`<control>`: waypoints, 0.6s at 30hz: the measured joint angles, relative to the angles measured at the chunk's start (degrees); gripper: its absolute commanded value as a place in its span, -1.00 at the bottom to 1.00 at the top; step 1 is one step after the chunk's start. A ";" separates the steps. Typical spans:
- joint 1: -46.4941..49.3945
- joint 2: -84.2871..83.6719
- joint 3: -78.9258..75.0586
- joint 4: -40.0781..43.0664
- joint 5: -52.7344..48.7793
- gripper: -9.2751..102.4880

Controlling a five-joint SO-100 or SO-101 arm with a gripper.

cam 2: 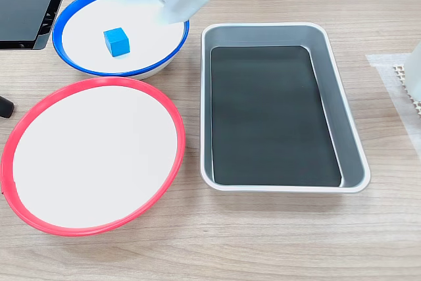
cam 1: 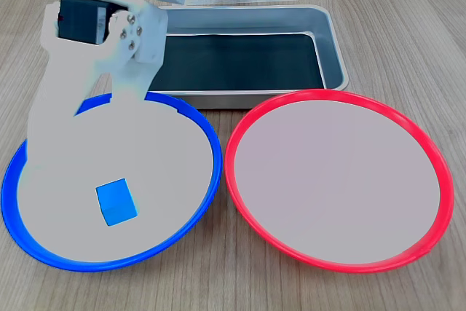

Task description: Move a blue block from tray to blue dish

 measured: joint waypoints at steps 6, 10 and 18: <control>1.85 8.26 2.11 -7.03 3.96 -0.23; 1.23 18.63 7.21 -12.30 13.80 -0.84; -5.80 55.55 25.14 -3.69 21.80 -0.84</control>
